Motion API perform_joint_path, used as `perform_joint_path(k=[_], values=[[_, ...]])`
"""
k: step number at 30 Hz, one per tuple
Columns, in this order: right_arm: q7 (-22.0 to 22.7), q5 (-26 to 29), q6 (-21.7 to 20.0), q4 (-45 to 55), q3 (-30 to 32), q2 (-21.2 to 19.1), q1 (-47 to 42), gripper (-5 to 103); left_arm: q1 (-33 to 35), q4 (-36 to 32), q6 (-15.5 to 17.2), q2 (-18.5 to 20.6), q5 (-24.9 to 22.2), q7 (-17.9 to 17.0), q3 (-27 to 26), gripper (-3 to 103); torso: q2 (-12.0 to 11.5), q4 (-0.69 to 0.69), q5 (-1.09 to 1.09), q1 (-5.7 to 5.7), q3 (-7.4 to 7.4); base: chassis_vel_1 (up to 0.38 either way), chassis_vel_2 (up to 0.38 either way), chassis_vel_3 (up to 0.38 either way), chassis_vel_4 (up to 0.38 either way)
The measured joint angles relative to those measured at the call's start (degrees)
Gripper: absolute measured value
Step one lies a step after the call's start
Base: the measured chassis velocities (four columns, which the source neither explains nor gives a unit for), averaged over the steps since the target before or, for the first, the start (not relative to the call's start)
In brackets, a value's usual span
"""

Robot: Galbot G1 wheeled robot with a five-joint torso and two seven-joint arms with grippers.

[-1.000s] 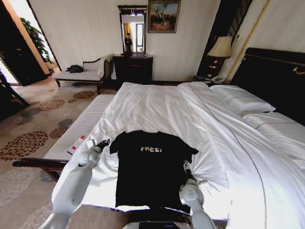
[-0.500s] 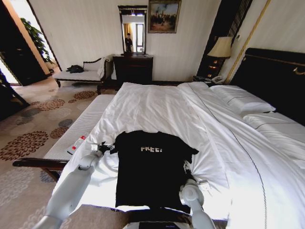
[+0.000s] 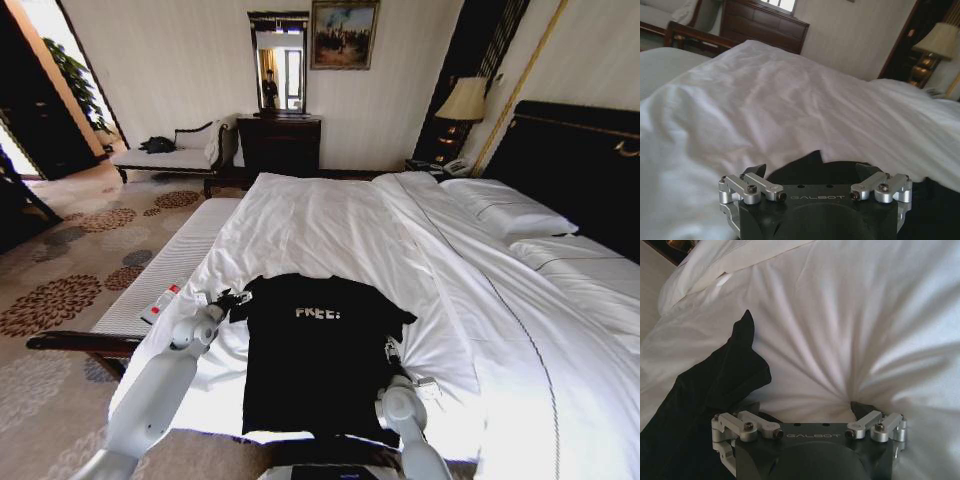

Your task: Fold the clothes on the bed.

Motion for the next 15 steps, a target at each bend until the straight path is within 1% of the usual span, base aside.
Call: perform_joint_path(k=[4,6,7,10,12,15], values=[[0.01,0.00,-0.01,0.00,0.06,0.02,0.00,100,0.53,0.11,0.35,0.06,0.56,-0.51,-1.16,100,0.00,0.01,0.00,0.00,0.00,0.000,0.000,0.000,0.000],[0.01,0.00,-0.02,0.00,0.15,-0.01,0.00,100,1.41,0.32,1.13,0.54,0.18,-1.34,-2.14,100,0.00,0.02,0.01,0.00,0.00,0.000,0.000,0.000,0.000],[0.03,0.01,-0.02,0.00,0.26,-0.03,-0.04,100,3.15,-0.22,2.02,1.27,-0.63,-2.09,-2.90,100,0.00,0.02,0.01,0.00,0.01,0.000,0.000,0.000,0.000],[0.04,0.04,-0.02,0.00,0.44,-0.02,-0.09,100,5.61,-0.78,2.22,1.92,-0.81,-2.47,-3.85,100,0.00,0.05,0.01,0.00,0.00,0.000,0.000,0.000,0.000],[0.05,0.05,-0.02,0.00,0.51,0.00,-0.10,100,6.50,-0.71,2.08,1.90,-0.93,-2.55,-4.22,100,0.00,0.05,0.01,0.00,0.00,0.000,0.000,0.000,0.000],[0.10,0.00,-0.01,-0.21,0.25,0.26,0.03,100,6.11,0.96,1.45,0.03,-2.89,-4.08,-4.47,100,0.00,0.00,-0.01,-0.01,0.00,0.000,0.000,0.000,0.000]])
